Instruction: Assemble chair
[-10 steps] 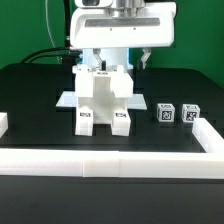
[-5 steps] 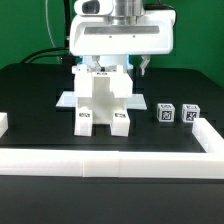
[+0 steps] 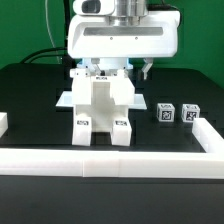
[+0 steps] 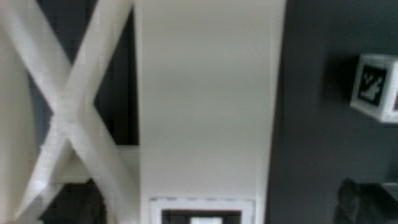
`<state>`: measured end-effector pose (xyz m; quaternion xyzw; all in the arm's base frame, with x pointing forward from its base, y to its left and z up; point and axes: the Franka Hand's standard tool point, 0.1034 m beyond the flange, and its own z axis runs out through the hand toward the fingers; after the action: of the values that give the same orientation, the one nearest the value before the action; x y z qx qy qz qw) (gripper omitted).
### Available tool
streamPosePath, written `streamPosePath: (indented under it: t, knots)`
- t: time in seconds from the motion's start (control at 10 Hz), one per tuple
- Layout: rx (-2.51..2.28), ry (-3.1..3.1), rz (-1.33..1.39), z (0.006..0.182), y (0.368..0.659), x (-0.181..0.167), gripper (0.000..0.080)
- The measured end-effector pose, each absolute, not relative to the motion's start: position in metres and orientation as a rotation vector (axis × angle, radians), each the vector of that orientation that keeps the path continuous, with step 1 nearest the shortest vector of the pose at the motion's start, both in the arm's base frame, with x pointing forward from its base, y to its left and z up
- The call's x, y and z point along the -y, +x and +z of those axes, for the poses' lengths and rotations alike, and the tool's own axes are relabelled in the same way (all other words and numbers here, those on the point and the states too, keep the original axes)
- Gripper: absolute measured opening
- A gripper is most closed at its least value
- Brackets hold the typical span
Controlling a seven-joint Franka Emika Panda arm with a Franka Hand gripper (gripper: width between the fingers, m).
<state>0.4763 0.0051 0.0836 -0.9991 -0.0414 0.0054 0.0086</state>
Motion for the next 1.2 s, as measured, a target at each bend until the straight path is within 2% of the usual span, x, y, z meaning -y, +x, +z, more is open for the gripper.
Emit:
streamPosePath:
  t: [0.1,0.7,0.9,1.2]
  knots:
    - [0.146,-3.125,0.005,0.083,0.483,-0.005,0.0649]
    - [0.15,-3.127,0.012,0.081,0.482,-0.005,0.0649]
    - [0.164,-3.129,0.0,0.084,0.506,-0.002,0.0649]
    - [0.185,-3.133,-0.01,0.083,0.519,0.001,0.0649]
